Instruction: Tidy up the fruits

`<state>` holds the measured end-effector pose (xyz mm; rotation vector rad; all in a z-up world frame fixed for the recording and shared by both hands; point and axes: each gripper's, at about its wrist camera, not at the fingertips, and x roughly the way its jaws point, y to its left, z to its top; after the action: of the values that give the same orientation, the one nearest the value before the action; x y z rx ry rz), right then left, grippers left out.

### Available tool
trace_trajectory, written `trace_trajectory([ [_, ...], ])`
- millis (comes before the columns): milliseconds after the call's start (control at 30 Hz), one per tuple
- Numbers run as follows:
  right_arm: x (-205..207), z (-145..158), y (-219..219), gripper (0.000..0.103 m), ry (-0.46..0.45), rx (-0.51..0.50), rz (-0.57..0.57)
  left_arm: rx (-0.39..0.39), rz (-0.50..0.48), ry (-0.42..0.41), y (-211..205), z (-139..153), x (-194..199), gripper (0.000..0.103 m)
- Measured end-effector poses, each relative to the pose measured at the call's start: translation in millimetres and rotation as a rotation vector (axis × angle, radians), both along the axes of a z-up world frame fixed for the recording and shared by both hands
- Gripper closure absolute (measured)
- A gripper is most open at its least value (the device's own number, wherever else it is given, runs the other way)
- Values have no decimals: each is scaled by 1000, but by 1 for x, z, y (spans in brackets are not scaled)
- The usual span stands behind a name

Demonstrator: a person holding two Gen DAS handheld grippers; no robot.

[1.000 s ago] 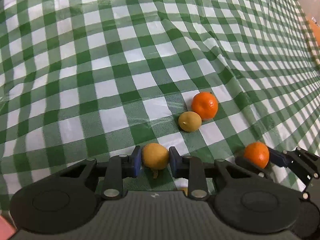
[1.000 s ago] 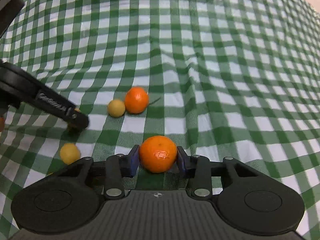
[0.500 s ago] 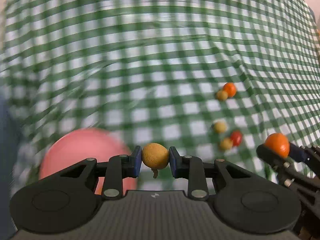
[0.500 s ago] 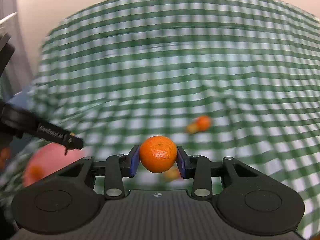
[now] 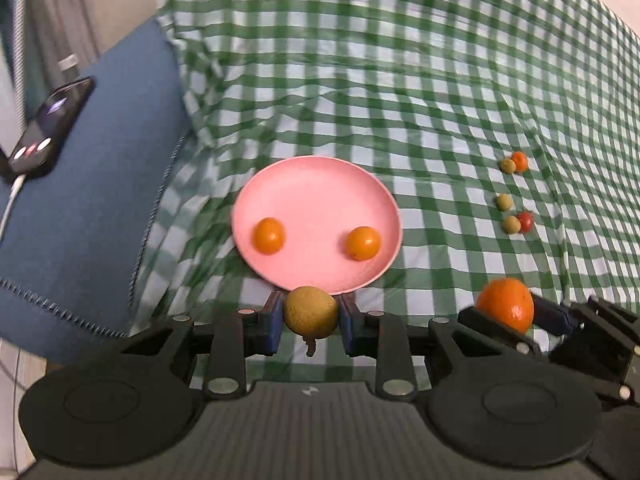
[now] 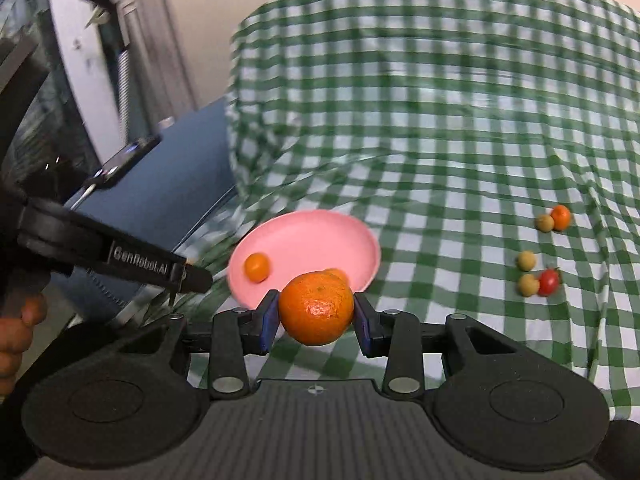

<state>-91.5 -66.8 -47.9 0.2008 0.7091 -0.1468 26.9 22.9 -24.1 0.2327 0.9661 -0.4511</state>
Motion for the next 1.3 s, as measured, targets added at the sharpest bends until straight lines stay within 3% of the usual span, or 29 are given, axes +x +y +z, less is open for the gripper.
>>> trace_trajectory([
  [500, 8, 0, 10, 63, 46, -58, 2, -70, 20, 0, 17, 0, 10, 71],
  [1300, 82, -37, -16, 63, 82, -61, -15, -53, 42, 25, -14, -29, 82, 71],
])
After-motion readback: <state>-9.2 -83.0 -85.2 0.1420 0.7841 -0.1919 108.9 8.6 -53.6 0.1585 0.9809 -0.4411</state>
